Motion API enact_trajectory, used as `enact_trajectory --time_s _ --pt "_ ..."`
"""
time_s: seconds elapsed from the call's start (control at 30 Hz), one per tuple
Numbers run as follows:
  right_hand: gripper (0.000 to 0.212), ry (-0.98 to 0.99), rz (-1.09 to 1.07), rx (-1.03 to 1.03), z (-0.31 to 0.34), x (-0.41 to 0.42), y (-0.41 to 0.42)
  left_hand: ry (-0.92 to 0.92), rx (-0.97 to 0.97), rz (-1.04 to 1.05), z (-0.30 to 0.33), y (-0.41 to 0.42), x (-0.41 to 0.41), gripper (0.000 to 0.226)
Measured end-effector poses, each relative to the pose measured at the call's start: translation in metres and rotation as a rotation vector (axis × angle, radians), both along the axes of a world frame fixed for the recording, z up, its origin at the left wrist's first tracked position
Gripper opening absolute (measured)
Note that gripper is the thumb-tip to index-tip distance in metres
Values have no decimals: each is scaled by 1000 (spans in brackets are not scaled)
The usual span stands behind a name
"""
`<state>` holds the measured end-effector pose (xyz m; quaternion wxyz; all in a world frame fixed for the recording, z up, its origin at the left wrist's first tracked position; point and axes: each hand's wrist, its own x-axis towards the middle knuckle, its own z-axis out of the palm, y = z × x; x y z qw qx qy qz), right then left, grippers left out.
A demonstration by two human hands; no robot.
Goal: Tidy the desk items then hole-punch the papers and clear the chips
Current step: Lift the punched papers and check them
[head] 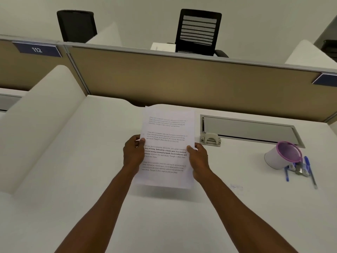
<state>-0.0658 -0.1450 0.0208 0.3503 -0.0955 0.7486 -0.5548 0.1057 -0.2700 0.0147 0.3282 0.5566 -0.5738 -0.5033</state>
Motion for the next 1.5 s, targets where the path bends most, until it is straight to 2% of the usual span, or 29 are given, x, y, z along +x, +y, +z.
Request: enact_trajectory --time_s 0.07,0.23,0.4,0.7,0.9,1.1,1.27,1.4,1.5 --pt "13 48 -38 57 -8 -4 -14 -36 6 -6 -4 -13 -8 23" --pt "33 169 -136 162 -28 -11 -43 -148 -11 -28 -13 -40 -34 32" --pt "32 171 -194 198 -44 -18 -65 -243 -14 -75 -29 -57 -48 37" --pt "25 419 -74 336 -51 -41 -88 -364 -33 -136 -45 -79 -68 42" --pt "22 554 -3 330 -50 -47 -85 -399 -72 -129 -52 -82 -71 43" --pt "43 485 39 357 -54 -47 -91 -467 -86 -171 -56 -87 -71 47" --pt "35 504 30 363 -56 -47 -88 -538 -73 -234 -57 -94 -71 49" --pt "13 539 56 366 -61 -49 -86 -557 -85 -213 -58 -93 -71 47" --pt "25 564 59 363 -69 -51 -86 -580 -103 -208 -56 -91 -71 45"
